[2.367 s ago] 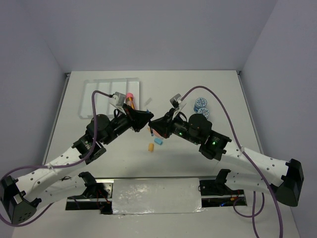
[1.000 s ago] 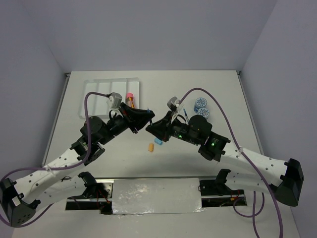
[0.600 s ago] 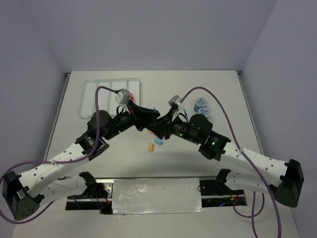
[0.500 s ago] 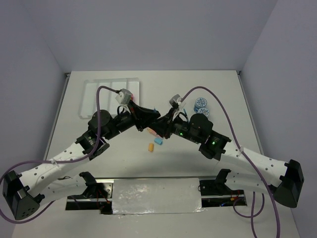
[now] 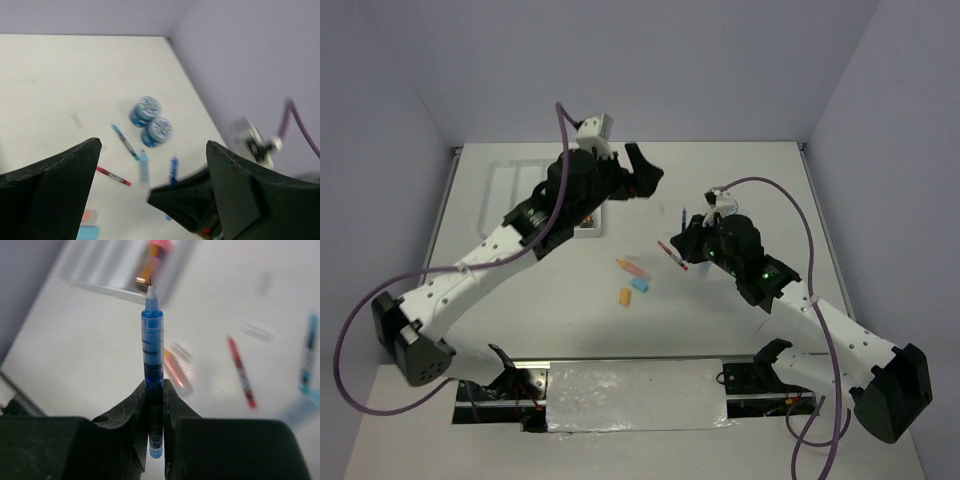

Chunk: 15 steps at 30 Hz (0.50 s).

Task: Sort the stationery into containers
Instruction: Close the pen cap on the pen.

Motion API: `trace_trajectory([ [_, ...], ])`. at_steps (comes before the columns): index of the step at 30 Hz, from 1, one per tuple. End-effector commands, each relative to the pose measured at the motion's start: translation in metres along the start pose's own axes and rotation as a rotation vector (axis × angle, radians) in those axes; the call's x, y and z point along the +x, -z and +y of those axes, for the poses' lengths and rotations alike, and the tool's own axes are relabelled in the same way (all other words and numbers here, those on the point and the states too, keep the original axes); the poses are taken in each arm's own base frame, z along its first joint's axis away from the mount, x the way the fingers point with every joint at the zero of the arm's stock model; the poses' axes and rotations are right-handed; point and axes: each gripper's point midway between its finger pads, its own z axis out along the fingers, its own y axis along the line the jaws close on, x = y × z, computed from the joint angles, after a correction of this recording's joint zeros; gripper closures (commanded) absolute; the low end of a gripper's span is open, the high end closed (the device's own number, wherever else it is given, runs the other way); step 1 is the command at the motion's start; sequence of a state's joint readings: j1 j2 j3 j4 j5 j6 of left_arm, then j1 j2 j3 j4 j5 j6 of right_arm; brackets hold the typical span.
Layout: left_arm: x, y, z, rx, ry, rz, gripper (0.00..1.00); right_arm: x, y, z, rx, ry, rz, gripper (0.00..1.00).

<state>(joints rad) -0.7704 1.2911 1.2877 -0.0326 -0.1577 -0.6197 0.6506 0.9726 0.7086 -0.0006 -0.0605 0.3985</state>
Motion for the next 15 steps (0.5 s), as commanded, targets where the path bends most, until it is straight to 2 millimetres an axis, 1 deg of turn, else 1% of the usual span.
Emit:
trace_trajectory([
  [1, 0.002, -0.026, 0.09, -0.46, 0.054, 0.07, 0.01, 0.014, 0.029, -0.065, 0.326, -0.118, 0.04, 1.0],
  [2, 0.008, -0.056, 0.1, -0.505, 0.054, 0.11, 0.01, 0.017, 0.041, -0.073, 0.39, -0.128, 0.069, 1.0],
  [3, 0.046, -0.063, 0.127, -0.589, 0.038, 0.216, 0.01, 0.014, 0.048, -0.079, 0.433, -0.126, 0.066, 1.0],
  [4, 0.023, -0.08, 0.121, -0.608, 0.057, 0.178, 0.01, 0.012, 0.054, -0.084, 0.473, -0.121, 0.067, 1.0],
  [5, 0.074, -0.091, 0.156, -0.735, 0.013, 0.332, 0.01, 0.007, 0.065, -0.091, 0.528, -0.109, 0.07, 1.0],
  [6, 0.051, -0.108, 0.143, -0.719, 0.027, 0.284, 0.01, 0.005, 0.069, -0.091, 0.537, -0.105, 0.068, 1.0],
  [7, 0.059, -0.117, 0.148, -0.737, 0.016, 0.305, 0.01, 0.004, 0.073, -0.091, 0.541, -0.1, 0.068, 1.0],
  [8, 0.073, -0.136, 0.155, -0.748, 0.006, 0.332, 0.01, 0.002, 0.08, -0.089, 0.541, -0.1, 0.06, 1.0],
  [10, 0.086, -0.151, 0.166, -0.757, 0.005, 0.349, 0.03, 0.002, 0.087, -0.086, 0.527, -0.107, 0.054, 1.0],
  [11, 0.101, -0.165, 0.171, -0.738, 0.014, 0.364, 0.04, 0.003, 0.091, -0.081, 0.491, -0.112, 0.047, 1.0],
  [13, 0.107, -0.179, 0.173, -0.695, 0.016, 0.357, 0.05, 0.004, 0.093, -0.073, 0.443, -0.116, 0.044, 1.0],
  [14, 0.112, -0.186, 0.171, -0.666, 0.019, 0.357, 0.06, 0.006, 0.094, -0.07, 0.419, -0.113, 0.046, 1.0],
  [15, 0.112, -0.196, 0.17, -0.638, 0.014, 0.328, 0.06, 0.01, 0.094, -0.065, 0.389, -0.113, 0.065, 1.0],
])
